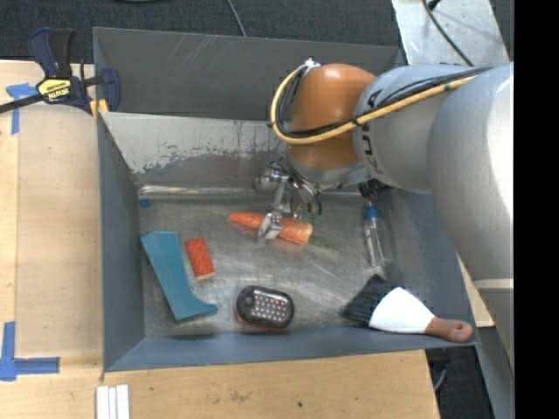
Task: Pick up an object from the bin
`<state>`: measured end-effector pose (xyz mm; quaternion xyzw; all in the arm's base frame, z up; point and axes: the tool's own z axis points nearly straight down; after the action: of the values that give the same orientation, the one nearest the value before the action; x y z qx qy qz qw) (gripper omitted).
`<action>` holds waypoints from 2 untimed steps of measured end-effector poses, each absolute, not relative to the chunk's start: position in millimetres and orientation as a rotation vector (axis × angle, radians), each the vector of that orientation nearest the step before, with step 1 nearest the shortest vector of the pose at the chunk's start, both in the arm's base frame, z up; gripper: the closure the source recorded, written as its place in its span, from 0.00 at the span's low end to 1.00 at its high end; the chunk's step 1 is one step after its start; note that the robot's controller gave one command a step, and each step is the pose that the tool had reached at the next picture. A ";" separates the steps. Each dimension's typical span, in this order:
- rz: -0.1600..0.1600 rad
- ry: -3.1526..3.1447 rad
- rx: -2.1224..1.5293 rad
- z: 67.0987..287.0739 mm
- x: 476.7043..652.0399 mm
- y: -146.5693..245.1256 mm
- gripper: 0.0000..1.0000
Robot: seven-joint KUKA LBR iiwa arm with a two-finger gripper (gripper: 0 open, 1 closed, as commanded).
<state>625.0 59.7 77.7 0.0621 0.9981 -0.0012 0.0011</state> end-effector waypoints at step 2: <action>0.010 3.123 0.266 78.7 624.4 56.8 1.00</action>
Offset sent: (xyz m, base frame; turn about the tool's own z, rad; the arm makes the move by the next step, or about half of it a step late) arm 0.0000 0.0000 0.0000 0.0000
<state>624.4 56.8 78.7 0.0848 0.9964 0.0031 0.0038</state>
